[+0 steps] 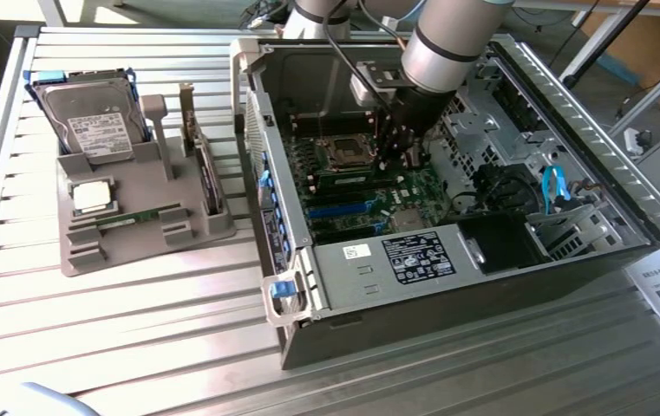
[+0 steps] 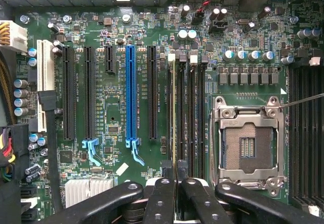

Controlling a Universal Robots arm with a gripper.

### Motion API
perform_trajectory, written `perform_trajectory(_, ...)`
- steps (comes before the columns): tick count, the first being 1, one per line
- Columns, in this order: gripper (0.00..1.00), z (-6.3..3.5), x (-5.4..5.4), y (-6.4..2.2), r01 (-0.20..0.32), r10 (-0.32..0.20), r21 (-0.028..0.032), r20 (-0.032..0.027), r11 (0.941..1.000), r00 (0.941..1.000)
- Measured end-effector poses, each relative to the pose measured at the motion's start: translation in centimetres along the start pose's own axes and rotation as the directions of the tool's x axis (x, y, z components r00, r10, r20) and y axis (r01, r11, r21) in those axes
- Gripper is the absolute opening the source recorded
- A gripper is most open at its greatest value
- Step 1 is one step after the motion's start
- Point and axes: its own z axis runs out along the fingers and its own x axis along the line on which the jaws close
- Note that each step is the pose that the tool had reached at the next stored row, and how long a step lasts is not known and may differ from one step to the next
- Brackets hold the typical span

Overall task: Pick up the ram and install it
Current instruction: 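Insert the ram into the slot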

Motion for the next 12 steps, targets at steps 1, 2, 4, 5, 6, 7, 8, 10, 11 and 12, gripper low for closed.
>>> perform_trajectory(1, 0.12, 0.02, 0.00, 0.00, 0.000, 0.000, 0.0000, 0.0000, 1.0000, 1.0000)
perform_trajectory(2, 0.12, 0.04, 0.00, 0.00, 0.000, 0.000, 0.0000, -0.0001, 1.0000, 1.0000)
perform_trajectory(4, 0.12, 0.06, 0.00, 0.00, 0.000, 0.000, -0.0001, -0.0002, 1.0000, 1.0000)
perform_trajectory(5, 0.12, 0.09, 0.00, 0.00, 0.000, 0.000, 0.0000, -0.0001, 1.0000, 1.0000)
perform_trajectory(6, 0.12, 0.12, 0.00, -0.01, 0.000, 0.000, 0.0000, 0.0000, 1.0000, 1.0000)
perform_trajectory(7, 0.12, 0.14, 0.00, -0.01, 0.000, 0.000, 0.0000, 0.0000, 1.0000, 1.0000)
perform_trajectory(8, 0.12, 0.17, 0.00, -0.01, 0.000, 0.000, 0.0000, 0.0000, 1.0000, 1.0000)
perform_trajectory(10, 0.12, 0.24, 0.01, -0.01, 0.000, 0.000, 0.0000, -0.0001, 1.0000, 1.0000)
perform_trajectory(11, 0.12, 0.28, 0.01, -0.02, 0.000, 0.000, 0.0000, 0.0000, 1.0000, 1.0000)
perform_trajectory(12, 0.12, 0.32, 0.01, -0.02, 0.000, 0.000, 0.0000, -0.0001, 1.0000, 1.0000)
